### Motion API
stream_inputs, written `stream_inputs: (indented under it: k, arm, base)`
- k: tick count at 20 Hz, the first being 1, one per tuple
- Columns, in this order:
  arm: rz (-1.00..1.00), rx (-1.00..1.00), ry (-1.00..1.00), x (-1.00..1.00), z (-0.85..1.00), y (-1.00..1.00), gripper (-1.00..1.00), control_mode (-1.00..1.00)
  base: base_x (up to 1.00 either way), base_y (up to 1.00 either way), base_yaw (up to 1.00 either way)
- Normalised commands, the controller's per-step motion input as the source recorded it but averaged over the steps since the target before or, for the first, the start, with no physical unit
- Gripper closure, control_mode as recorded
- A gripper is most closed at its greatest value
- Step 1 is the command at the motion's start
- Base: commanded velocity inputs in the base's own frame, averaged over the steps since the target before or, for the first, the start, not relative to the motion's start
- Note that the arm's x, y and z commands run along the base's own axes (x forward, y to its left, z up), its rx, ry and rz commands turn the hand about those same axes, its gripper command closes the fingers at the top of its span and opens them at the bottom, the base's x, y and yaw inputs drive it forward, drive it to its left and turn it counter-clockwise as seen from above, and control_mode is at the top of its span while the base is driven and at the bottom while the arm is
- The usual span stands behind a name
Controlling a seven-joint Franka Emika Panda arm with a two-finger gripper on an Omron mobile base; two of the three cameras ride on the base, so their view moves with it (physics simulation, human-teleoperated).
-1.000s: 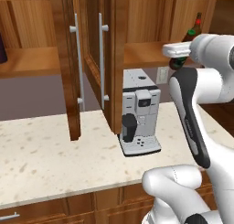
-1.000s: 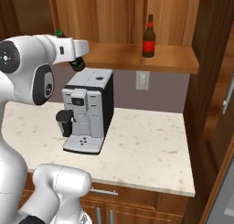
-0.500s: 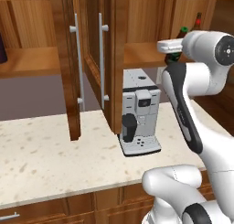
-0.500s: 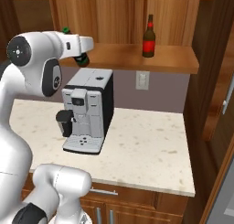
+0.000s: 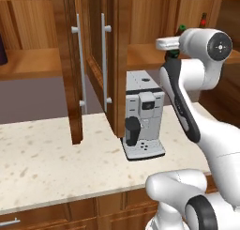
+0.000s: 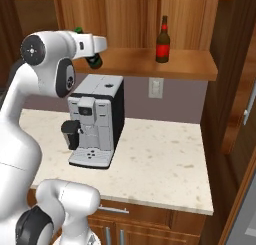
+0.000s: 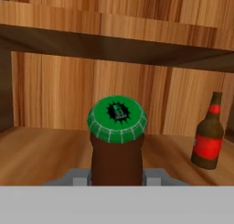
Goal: Sort all alcoholic drinks to one cabinet, and non-alcoholic drinks to the other.
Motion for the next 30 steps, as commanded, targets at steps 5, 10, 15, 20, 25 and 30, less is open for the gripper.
stream_inputs:
  k: [5, 10, 15, 20, 25, 30]
  arm:
    - [0.00, 0.00, 0.00, 0.39, 0.00, 0.00, 1.00, -1.00]
    - [0.00, 0.00, 0.00, 0.39, 0.00, 0.00, 1.00, -1.00]
    - [0.00, 0.00, 0.00, 0.39, 0.00, 0.00, 1.00, -1.00]
    - [0.00, 0.00, 0.00, 0.37, 0.00, 0.00, 1.00, -1.00]
    - [0.00, 0.00, 0.00, 0.24, -0.06, 0.00, 1.00, -1.00]
    - [0.00, 0.00, 0.00, 0.21, -0.12, 0.00, 1.00, -1.00]
  base:
    - [0.00, 0.00, 0.00]
    - [0.00, 0.00, 0.00]
    - [0.00, 0.00, 0.00]
    - [0.00, 0.00, 0.00]
    - [0.00, 0.00, 0.00]
    - [0.00, 0.00, 0.00]
